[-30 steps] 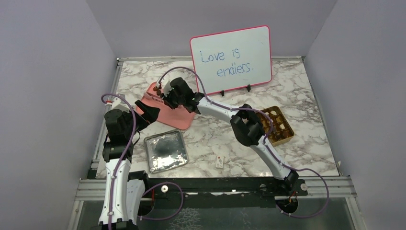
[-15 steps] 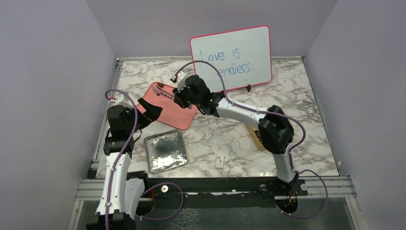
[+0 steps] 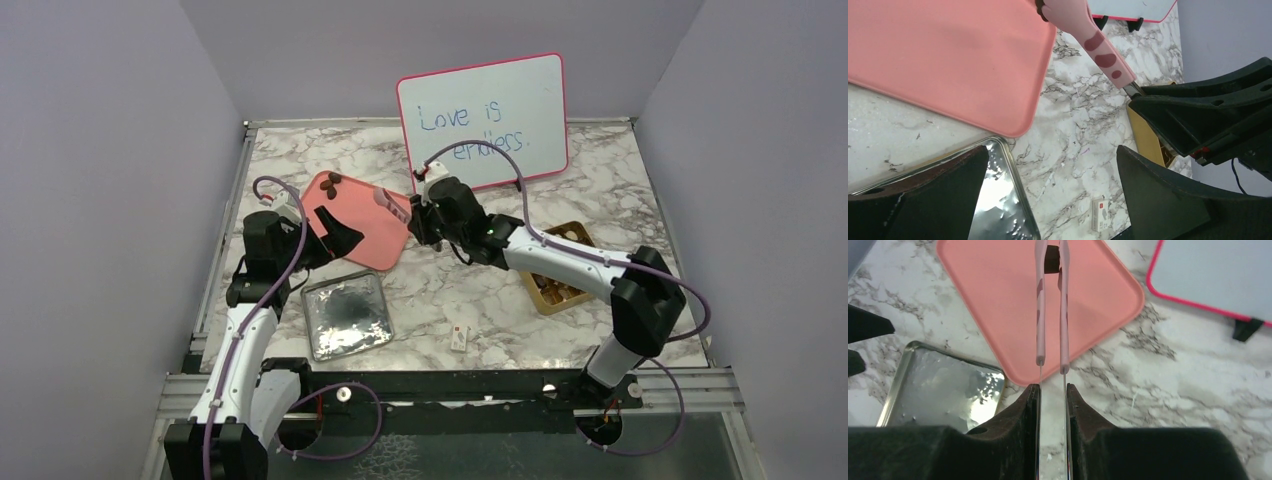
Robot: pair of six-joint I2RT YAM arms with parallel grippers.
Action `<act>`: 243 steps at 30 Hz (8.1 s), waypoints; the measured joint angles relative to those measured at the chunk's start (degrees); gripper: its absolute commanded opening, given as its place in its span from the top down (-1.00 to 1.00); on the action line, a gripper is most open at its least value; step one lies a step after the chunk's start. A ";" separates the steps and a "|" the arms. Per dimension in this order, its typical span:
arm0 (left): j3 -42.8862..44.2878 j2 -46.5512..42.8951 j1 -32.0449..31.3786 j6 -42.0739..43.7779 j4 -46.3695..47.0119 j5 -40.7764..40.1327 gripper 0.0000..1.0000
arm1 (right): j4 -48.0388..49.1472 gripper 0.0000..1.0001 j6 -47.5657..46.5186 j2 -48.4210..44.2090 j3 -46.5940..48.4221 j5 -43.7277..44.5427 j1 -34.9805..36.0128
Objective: Pack the chocolate
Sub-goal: Place the fake chocolate in the packing box, then adjust the fake chocolate in the packing box, then pick up the fake chocolate from the plate.
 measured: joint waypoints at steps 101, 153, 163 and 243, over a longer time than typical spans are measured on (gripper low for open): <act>0.44 -4.31 -1.46 3.89 -2.64 0.37 -0.98 | -76.83 0.92 67.36 -60.72 -21.38 23.91 -2.64; 1.90 -5.22 -1.46 4.09 -2.99 0.15 -0.98 | -76.87 0.44 66.12 -58.18 -19.58 21.73 -2.64; 1.90 -5.20 -1.46 4.09 -3.02 0.15 -0.98 | -76.89 0.31 66.36 -59.39 -19.61 21.20 -2.64; 8.90 -15.43 -0.79 10.08 -15.04 -42.77 -0.98 | 2.29 0.13 -9.62 29.11 30.62 2.10 1.22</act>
